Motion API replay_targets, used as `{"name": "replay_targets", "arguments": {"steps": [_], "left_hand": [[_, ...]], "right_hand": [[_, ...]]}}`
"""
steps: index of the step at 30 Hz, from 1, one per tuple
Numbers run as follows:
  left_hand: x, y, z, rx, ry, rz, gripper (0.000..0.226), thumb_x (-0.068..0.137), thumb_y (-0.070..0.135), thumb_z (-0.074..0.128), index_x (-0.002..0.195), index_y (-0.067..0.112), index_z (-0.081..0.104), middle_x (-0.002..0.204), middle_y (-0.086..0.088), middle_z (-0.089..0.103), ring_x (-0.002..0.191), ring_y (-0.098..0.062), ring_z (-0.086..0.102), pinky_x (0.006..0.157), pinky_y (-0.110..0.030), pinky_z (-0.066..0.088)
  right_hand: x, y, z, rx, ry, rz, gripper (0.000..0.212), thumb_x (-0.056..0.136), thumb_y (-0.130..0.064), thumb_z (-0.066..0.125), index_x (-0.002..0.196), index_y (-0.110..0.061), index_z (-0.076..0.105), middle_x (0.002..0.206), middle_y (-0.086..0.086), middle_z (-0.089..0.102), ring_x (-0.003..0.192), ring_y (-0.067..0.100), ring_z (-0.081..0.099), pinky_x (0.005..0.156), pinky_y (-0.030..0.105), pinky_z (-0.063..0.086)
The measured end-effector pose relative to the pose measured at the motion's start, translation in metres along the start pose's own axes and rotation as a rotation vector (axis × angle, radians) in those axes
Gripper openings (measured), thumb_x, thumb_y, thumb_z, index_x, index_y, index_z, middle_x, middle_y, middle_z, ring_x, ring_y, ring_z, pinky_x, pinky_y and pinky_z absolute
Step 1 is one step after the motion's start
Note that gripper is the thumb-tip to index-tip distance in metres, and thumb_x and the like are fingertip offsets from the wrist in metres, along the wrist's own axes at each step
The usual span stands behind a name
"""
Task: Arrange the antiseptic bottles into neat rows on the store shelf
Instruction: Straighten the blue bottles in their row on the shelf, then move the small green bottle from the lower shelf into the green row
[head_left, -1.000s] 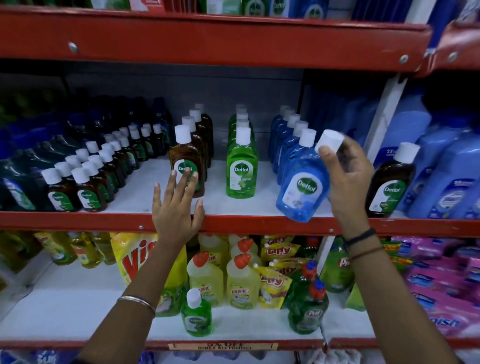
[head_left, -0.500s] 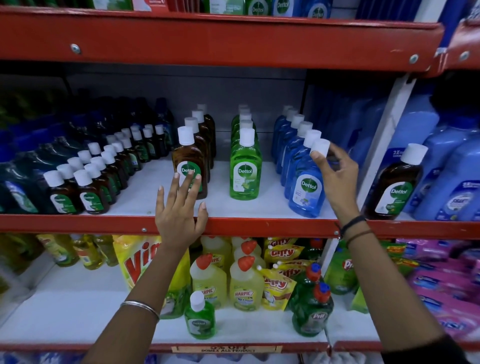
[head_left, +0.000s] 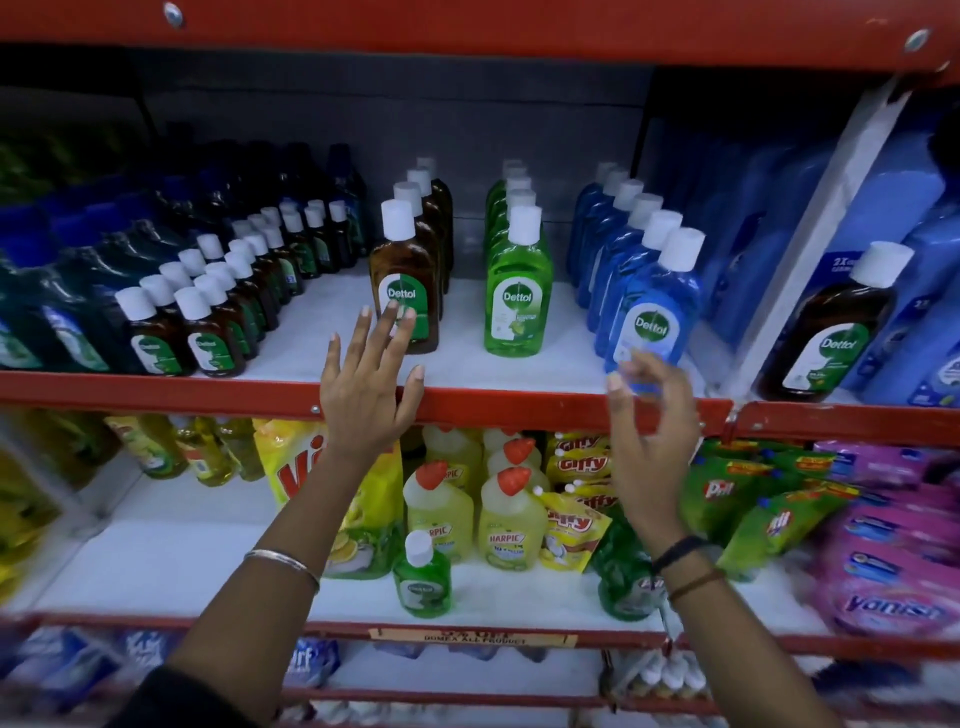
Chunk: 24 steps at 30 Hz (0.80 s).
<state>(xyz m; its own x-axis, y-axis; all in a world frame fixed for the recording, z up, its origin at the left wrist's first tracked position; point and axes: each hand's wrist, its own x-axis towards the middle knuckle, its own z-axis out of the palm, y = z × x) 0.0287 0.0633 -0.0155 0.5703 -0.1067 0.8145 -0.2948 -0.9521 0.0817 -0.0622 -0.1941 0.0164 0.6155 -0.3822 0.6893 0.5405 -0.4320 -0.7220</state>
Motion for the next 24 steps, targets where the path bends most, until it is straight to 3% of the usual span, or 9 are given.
{"name": "replay_targets", "arguments": {"steps": [2, 5, 8, 11, 14, 18, 24], "left_hand": [[-0.001, -0.004, -0.001, 0.001, -0.021, 0.010, 0.055, 0.100, 0.048, 0.025, 0.147, 0.021, 0.036, 0.151, -0.004, 0.042, 0.143, -0.024, 0.032, 0.109, -0.055, 0.032], [-0.001, -0.004, -0.001, -0.002, -0.028, 0.020, 0.055, 0.100, 0.047, 0.025, 0.146, 0.021, 0.038, 0.150, -0.004, 0.044, 0.141, -0.025, 0.036, 0.108, -0.055, 0.034], [-0.002, -0.005, 0.000, -0.006, -0.029, 0.024, 0.055, 0.100, 0.047, 0.024, 0.147, 0.021, 0.036, 0.150, -0.004, 0.044, 0.140, -0.024, 0.037, 0.108, -0.055, 0.034], [-0.002, -0.006, 0.001, -0.007, -0.028, 0.030, 0.055, 0.100, 0.047, 0.024, 0.147, 0.021, 0.036, 0.150, -0.003, 0.044, 0.141, -0.023, 0.037, 0.108, -0.056, 0.034], [-0.003, -0.004, 0.001, -0.009, -0.003, 0.029, 0.055, 0.100, 0.046, 0.023, 0.145, 0.020, 0.039, 0.149, -0.004, 0.046, 0.140, -0.023, 0.039, 0.108, -0.055, 0.034], [-0.003, -0.006, 0.004, -0.005, 0.005, 0.041, 0.055, 0.100, 0.046, 0.024, 0.145, 0.020, 0.039, 0.148, -0.003, 0.046, 0.140, -0.023, 0.039, 0.109, -0.055, 0.032], [-0.004, -0.006, 0.003, -0.013, -0.011, 0.041, 0.054, 0.100, 0.046, 0.026, 0.145, 0.020, 0.041, 0.149, -0.002, 0.046, 0.140, -0.022, 0.039, 0.110, -0.055, 0.031]], "right_hand": [[-0.037, 0.006, 0.014, 0.069, -0.158, 0.066, 0.021, 0.089, -0.031, 0.055, 0.108, -0.022, 0.060, 0.095, -0.004, 0.063, 0.092, 0.003, 0.059, 0.082, 0.017, 0.046], [-0.087, 0.025, 0.038, 0.083, -0.473, 0.192, 0.029, 0.089, -0.037, 0.054, 0.108, -0.018, 0.063, 0.096, -0.014, 0.063, 0.091, -0.002, 0.060, 0.077, 0.009, 0.044], [-0.125, 0.054, 0.063, 0.015, -0.794, 0.297, 0.036, 0.089, -0.038, 0.061, 0.120, -0.020, 0.057, 0.107, -0.008, 0.063, 0.101, -0.002, 0.057, 0.086, 0.017, 0.045], [-0.151, 0.074, 0.080, -0.031, -1.025, 0.390, 0.061, 0.080, -0.052, 0.065, 0.131, -0.021, 0.049, 0.129, -0.001, 0.057, 0.118, 0.008, 0.052, 0.098, 0.028, 0.043], [-0.165, 0.080, 0.090, -0.003, -1.054, 0.463, 0.068, 0.074, -0.059, 0.065, 0.130, -0.023, 0.051, 0.130, -0.003, 0.057, 0.118, 0.010, 0.051, 0.099, 0.024, 0.041], [-0.165, 0.082, 0.096, 0.029, -1.000, 0.489, 0.044, 0.081, -0.030, 0.073, 0.121, -0.019, 0.059, 0.116, -0.006, 0.062, 0.110, 0.010, 0.054, 0.086, 0.001, 0.036], [-0.138, 0.067, 0.075, 0.110, -0.884, 0.477, 0.033, 0.081, -0.023, 0.074, 0.111, -0.029, 0.062, 0.109, -0.007, 0.067, 0.101, 0.004, 0.061, 0.088, 0.014, 0.045]]}}
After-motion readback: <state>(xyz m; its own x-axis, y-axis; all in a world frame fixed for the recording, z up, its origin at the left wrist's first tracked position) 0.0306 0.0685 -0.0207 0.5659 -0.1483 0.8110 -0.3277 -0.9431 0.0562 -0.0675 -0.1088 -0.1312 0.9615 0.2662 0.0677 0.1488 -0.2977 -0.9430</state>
